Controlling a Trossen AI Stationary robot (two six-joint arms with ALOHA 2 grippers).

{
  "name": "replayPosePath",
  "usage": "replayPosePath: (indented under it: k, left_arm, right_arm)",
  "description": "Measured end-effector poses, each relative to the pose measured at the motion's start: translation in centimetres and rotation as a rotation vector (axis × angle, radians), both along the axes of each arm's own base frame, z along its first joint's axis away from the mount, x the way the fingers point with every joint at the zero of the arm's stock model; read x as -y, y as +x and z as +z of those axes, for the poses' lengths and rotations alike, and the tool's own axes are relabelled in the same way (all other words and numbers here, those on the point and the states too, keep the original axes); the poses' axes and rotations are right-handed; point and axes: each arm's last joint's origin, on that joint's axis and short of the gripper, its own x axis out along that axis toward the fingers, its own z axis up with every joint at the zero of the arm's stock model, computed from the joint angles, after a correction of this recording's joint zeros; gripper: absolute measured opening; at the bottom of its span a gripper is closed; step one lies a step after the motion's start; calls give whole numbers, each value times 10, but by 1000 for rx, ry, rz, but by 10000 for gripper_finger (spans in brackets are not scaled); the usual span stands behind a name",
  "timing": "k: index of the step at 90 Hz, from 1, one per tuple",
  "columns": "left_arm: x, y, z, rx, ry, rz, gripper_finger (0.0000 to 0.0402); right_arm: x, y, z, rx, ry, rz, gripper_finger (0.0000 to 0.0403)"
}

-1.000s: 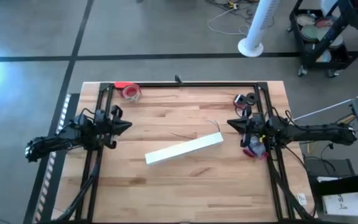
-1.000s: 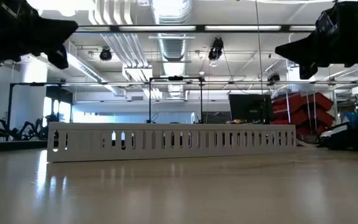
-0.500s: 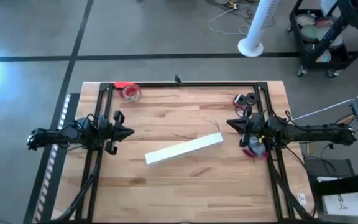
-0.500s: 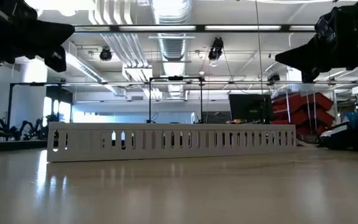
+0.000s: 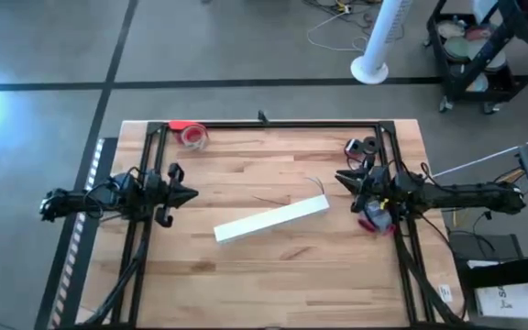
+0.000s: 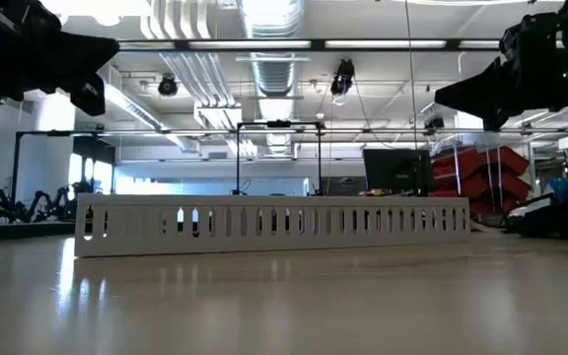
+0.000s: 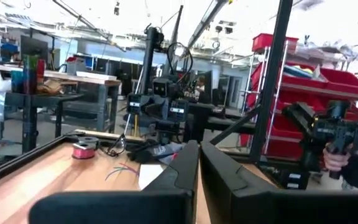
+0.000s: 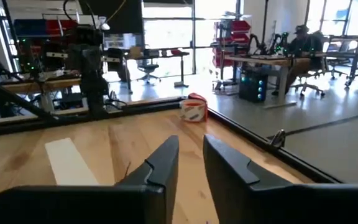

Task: Ziptie cables
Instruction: Return to Home Position

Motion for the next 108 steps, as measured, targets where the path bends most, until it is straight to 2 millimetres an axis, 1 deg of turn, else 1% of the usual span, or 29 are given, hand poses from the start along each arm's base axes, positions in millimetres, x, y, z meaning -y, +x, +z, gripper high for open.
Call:
replayPosePath:
  k: [12,27,61,67,73,81,92,101,108]
  left_arm:
    - [0,0,0,4,-7,-4,6]
    - [0,0,0,2,-92,-23,4]
    - [0,5,-4,-55,-106,-26,4]
    - [0,7,-5,-76,-120,-28,8]
    - [0,10,-8,-102,-145,-31,17]
    - [0,13,-10,-129,-169,-32,35]
    - [0,17,-12,-159,-174,-36,66]
    - [2,18,-10,-139,-108,-83,85]
    - [2,15,-4,-74,-44,-85,89]
  right_arm:
    - [0,0,-4,-42,3,0,83]
    - [0,0,-11,-112,18,0,86]
    - [0,0,-11,-97,69,7,57]
    - [0,0,-11,-81,117,7,53]
    - [0,0,-10,-75,104,9,53]
    - [0,2,-11,-101,71,12,65]
    - [1,4,-16,-153,62,-24,99]
    - [0,5,-16,-152,81,5,124]
    - [-2,5,-8,-111,97,82,125]
